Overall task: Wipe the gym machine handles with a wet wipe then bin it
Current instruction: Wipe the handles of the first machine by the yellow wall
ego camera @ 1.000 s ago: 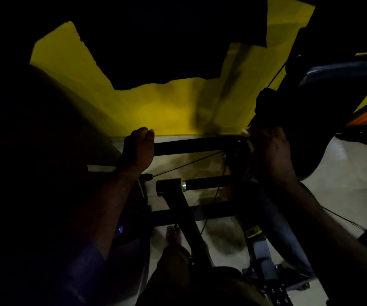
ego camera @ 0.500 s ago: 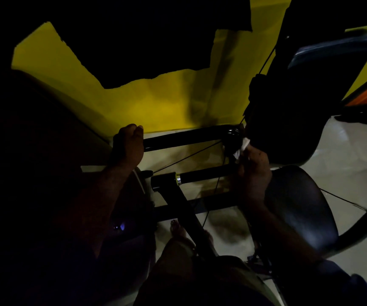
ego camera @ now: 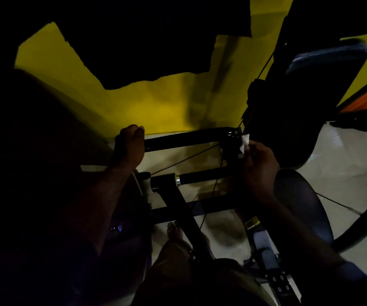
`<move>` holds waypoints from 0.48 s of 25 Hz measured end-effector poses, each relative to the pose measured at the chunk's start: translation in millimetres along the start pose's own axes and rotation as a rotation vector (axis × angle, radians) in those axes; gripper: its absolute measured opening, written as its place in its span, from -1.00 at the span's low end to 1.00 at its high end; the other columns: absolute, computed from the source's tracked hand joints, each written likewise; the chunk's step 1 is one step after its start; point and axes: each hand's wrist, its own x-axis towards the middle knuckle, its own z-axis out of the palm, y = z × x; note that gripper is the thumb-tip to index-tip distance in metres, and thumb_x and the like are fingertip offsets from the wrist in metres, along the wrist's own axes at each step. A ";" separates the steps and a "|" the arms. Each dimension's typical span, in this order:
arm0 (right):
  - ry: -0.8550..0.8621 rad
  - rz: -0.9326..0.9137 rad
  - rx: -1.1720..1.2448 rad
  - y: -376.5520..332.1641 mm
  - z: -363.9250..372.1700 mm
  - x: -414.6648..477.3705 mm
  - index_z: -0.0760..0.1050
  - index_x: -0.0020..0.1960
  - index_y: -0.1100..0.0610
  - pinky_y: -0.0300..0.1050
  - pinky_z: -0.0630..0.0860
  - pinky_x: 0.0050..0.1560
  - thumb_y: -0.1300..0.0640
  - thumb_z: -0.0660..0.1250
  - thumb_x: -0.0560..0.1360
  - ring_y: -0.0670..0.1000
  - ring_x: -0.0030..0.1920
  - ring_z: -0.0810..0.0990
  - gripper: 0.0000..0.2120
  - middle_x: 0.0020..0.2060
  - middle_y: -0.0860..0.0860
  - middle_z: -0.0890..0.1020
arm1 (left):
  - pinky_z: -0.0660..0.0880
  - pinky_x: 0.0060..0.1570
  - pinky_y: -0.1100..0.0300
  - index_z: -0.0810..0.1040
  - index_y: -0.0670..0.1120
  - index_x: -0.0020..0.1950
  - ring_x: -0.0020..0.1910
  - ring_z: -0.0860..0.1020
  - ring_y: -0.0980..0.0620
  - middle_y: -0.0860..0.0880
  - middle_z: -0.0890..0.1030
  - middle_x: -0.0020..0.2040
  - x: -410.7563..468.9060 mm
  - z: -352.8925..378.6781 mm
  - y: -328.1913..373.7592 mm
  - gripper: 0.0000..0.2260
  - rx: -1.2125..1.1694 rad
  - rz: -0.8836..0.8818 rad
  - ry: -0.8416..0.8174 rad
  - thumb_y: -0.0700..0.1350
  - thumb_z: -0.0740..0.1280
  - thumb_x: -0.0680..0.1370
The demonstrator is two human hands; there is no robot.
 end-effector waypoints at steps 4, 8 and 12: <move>-0.156 -0.150 -0.209 -32.4 -6.5 49.8 0.68 0.07 0.13 -0.12 0.48 -0.11 0.07 0.32 0.63 0.13 -0.04 0.68 -0.81 -0.04 0.15 0.69 | 0.33 -0.25 -0.09 0.19 -0.04 -0.39 -0.37 0.31 -0.08 -0.04 0.23 -0.43 1.0 0.1 -0.8 -0.61 0.005 0.004 0.003 0.04 0.18 0.59; -0.438 -0.384 -0.553 -64.2 -14.6 75.9 0.65 0.14 0.28 -0.05 0.52 0.03 0.13 0.31 0.66 0.15 0.10 0.68 -0.76 0.06 0.15 0.70 | 0.35 -0.22 -0.09 0.20 -0.06 -0.39 -0.34 0.34 -0.09 -0.03 0.26 -0.43 2.0 1.0 -2.7 -0.58 -0.012 -0.006 0.012 -0.02 0.20 0.64; -0.687 -0.638 -0.607 -101.4 8.1 78.2 0.66 0.21 0.23 -0.07 0.52 0.09 0.23 0.37 0.59 0.18 0.16 0.68 -0.78 0.16 0.13 0.68 | 0.26 -0.19 0.04 0.24 -0.05 -0.38 -0.29 0.38 -0.09 -0.05 0.31 -0.40 2.5 1.0 -1.2 -0.55 0.022 -0.034 -0.010 -0.12 0.21 0.72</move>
